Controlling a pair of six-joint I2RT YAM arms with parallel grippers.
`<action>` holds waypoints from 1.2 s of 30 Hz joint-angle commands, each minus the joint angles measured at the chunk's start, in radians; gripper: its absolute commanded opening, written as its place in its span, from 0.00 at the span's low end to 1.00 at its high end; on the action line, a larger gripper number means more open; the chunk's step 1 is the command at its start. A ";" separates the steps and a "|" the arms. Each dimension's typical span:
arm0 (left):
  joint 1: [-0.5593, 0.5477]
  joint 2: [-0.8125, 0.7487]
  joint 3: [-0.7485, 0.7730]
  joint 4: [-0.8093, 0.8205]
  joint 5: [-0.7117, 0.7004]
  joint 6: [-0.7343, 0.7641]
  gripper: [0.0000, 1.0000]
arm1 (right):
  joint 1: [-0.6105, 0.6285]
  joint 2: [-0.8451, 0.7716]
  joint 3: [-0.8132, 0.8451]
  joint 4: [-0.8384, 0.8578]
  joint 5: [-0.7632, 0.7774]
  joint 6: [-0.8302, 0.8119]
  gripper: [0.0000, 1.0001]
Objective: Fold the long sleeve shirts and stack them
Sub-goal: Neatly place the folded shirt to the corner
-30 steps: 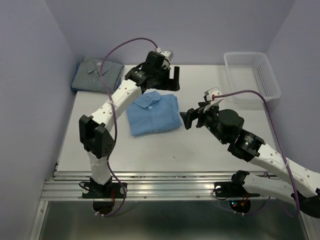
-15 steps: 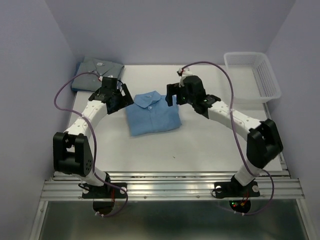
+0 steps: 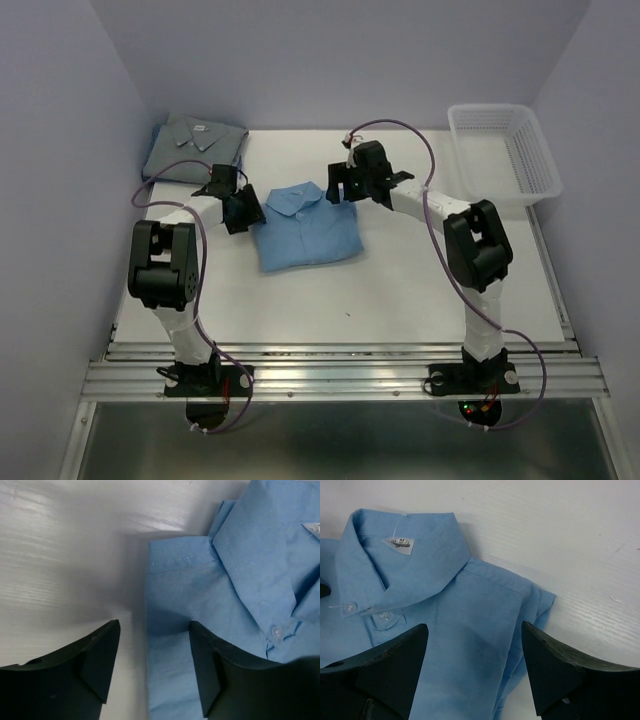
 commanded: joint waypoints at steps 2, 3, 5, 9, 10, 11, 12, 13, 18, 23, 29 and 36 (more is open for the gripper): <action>0.005 0.056 0.089 0.033 0.032 0.040 0.59 | 0.008 0.052 0.077 0.001 -0.017 -0.004 0.79; 0.005 0.067 0.094 0.045 0.045 0.041 0.45 | 0.008 0.063 0.082 -0.001 -0.006 -0.004 0.79; 0.005 0.072 0.097 0.059 0.074 0.043 0.38 | 0.008 0.074 0.085 -0.003 0.004 -0.006 0.79; 0.005 0.060 0.104 0.069 0.108 0.040 0.00 | -0.001 0.102 0.105 -0.019 0.031 -0.013 0.66; 0.005 0.053 0.101 0.070 0.107 0.043 0.00 | -0.001 0.105 0.108 -0.021 0.031 -0.013 0.53; 0.005 0.040 0.100 0.069 0.105 0.043 0.00 | -0.001 0.111 0.111 -0.024 0.028 -0.010 0.39; 0.005 0.030 0.098 0.069 0.105 0.043 0.00 | -0.001 0.108 0.112 -0.021 0.027 -0.009 0.31; 0.004 0.012 0.097 0.067 0.114 0.047 0.00 | -0.001 0.097 0.117 -0.024 0.015 -0.015 0.16; -0.016 -0.077 0.094 0.067 0.113 0.050 0.00 | -0.001 -0.019 0.064 0.002 0.053 -0.030 0.03; -0.053 -0.135 0.100 0.076 0.114 0.050 0.00 | -0.001 -0.130 -0.051 0.002 0.124 -0.026 0.02; -0.064 -0.070 0.139 0.072 0.111 0.043 0.00 | -0.015 -0.156 -0.110 -0.007 0.182 -0.004 0.03; -0.062 0.092 0.268 -0.025 0.021 0.041 0.00 | -0.081 -0.015 -0.056 -0.019 0.081 -0.024 0.05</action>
